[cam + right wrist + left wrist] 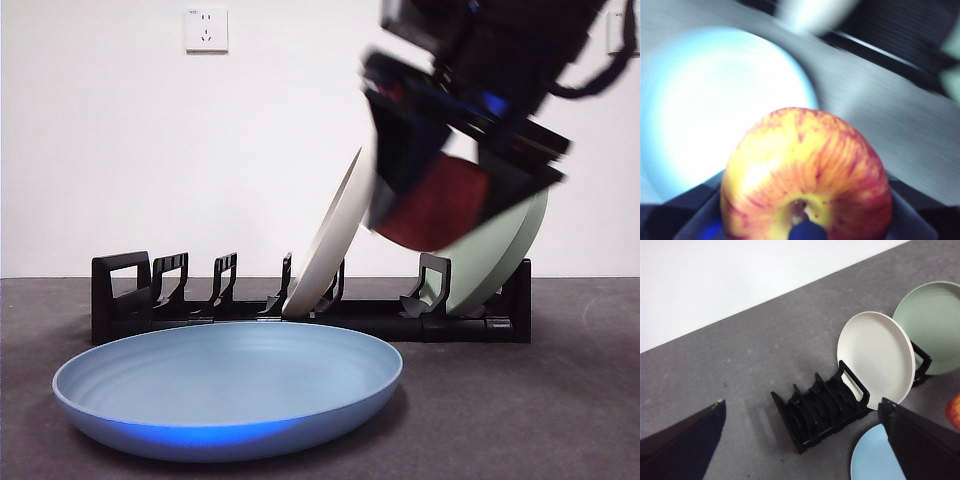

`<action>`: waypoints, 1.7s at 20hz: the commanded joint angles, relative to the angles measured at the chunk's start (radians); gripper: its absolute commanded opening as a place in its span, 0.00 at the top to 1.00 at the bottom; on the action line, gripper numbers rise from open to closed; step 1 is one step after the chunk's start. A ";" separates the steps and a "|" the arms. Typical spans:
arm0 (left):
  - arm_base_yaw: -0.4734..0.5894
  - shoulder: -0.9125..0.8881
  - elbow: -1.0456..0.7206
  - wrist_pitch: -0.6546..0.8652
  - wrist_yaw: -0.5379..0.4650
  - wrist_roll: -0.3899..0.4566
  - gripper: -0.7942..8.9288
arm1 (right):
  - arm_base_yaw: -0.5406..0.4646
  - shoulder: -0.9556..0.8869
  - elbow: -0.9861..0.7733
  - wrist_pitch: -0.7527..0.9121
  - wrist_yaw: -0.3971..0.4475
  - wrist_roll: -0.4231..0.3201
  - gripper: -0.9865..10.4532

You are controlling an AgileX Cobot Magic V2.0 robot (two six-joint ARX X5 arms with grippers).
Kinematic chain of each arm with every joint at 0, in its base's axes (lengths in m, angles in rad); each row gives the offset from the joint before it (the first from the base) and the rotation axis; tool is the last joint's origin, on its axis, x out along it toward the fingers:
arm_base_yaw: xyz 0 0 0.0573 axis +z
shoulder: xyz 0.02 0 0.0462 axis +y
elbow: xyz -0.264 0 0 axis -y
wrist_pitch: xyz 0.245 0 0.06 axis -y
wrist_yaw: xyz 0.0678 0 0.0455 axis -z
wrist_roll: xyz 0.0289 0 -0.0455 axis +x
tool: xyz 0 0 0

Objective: Take the blue plate from the plate rack,put the plate on the table,take the apple from the table,put the apple in the plate

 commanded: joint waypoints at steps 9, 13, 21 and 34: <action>0.100 -0.105 -0.246 0.019 -0.101 -0.099 0.37 | 0.132 0.132 0.198 0.063 -0.006 0.020 0.92; 0.101 -0.204 -0.254 -0.030 -0.109 -0.132 0.37 | 0.179 0.260 0.250 0.069 -0.006 0.006 0.92; 0.100 -0.363 -0.254 -0.136 -0.101 -0.177 0.37 | 0.204 0.466 0.250 0.079 -0.004 0.005 0.92; 0.100 -0.377 -0.254 -0.201 -0.068 -0.187 0.37 | 0.211 0.508 0.250 0.016 -0.004 0.001 0.62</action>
